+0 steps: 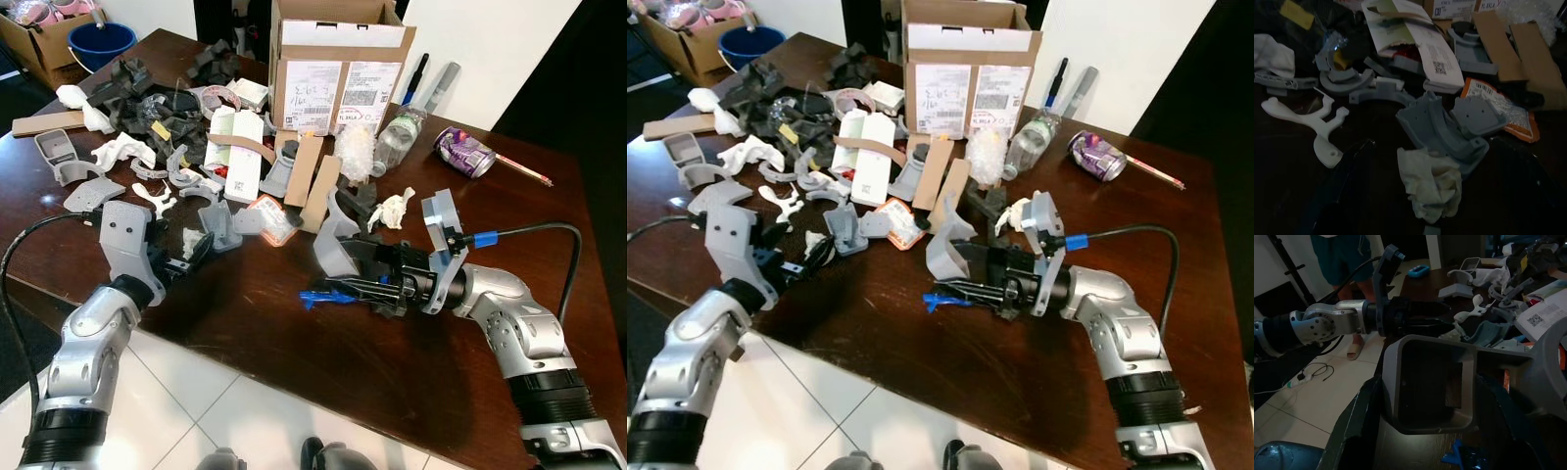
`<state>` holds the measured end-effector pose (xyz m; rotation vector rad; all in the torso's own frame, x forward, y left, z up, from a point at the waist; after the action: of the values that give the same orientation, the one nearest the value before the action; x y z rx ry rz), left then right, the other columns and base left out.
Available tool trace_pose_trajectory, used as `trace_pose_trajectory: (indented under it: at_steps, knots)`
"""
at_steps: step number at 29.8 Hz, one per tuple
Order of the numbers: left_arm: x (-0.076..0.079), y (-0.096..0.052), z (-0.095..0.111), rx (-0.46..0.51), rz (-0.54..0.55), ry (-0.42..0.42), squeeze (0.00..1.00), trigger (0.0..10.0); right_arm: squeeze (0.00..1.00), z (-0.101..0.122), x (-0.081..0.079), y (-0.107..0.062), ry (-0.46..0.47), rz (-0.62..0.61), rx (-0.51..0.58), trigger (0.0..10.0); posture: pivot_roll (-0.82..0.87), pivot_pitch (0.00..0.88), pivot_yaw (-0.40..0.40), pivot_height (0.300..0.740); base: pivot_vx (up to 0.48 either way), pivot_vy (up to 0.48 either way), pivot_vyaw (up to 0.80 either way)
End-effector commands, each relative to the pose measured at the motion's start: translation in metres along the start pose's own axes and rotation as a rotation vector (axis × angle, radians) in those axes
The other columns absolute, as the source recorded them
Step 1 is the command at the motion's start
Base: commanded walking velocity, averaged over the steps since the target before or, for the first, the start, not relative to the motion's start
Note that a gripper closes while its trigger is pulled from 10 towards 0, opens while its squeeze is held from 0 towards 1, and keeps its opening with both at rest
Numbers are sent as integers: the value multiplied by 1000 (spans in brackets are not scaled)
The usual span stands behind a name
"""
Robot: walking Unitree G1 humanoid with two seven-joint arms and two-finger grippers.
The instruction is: Picking trash to rubbish bin
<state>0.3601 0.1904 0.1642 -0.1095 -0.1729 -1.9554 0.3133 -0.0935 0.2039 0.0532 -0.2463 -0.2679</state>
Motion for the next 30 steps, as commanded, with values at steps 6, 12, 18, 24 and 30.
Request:
trace_pose_trajectory:
  at_steps: [6, 12, 18, 24, 30]
  knots:
    - [-2, 3, -30, -85, 33, -48, 0, 10000, 0, 1, 1, -1, -13, -7, -10, 0, 93, 229, -106, 740, 0, 0, 0]
    - [-2, 11, -32, -88, 44, -61, 0, 10000, 0, 1, 3, -1, -19, -17, -18, 0, 87, 231, -109, 740, 0, 0, 0]
    - [-1, 18, -30, -75, 46, -69, 0, 10000, 0, 1, 4, 0, -23, -22, -18, 0, 83, 230, -107, 740, 0, 0, 0]
    - [8, 24, -31, -78, 6, -71, 0, 0, 0, 2, 5, -2, -31, -34, -17, 0, 78, 221, -99, 740, 0, 0, 0]
    - [10, 27, -29, -76, -4, -69, 0, 0, 0, 2, 7, -2, -35, -42, -18, 0, 78, 211, -95, 740, 0, 0, 0]
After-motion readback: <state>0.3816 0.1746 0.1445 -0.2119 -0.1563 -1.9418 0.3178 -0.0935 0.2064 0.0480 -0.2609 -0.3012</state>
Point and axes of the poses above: a point about 5 cm out from each wrist's last joint towards the gripper, its own y axis pointing out of the wrist towards the gripper, its own z axis along the axis of the wrist's last joint, x = y × z, the point moved 6 cm from there along y, pointing out of the wrist towards the gripper, and after that the axes turned 12 degrees about -y, right-handed, at the moved point
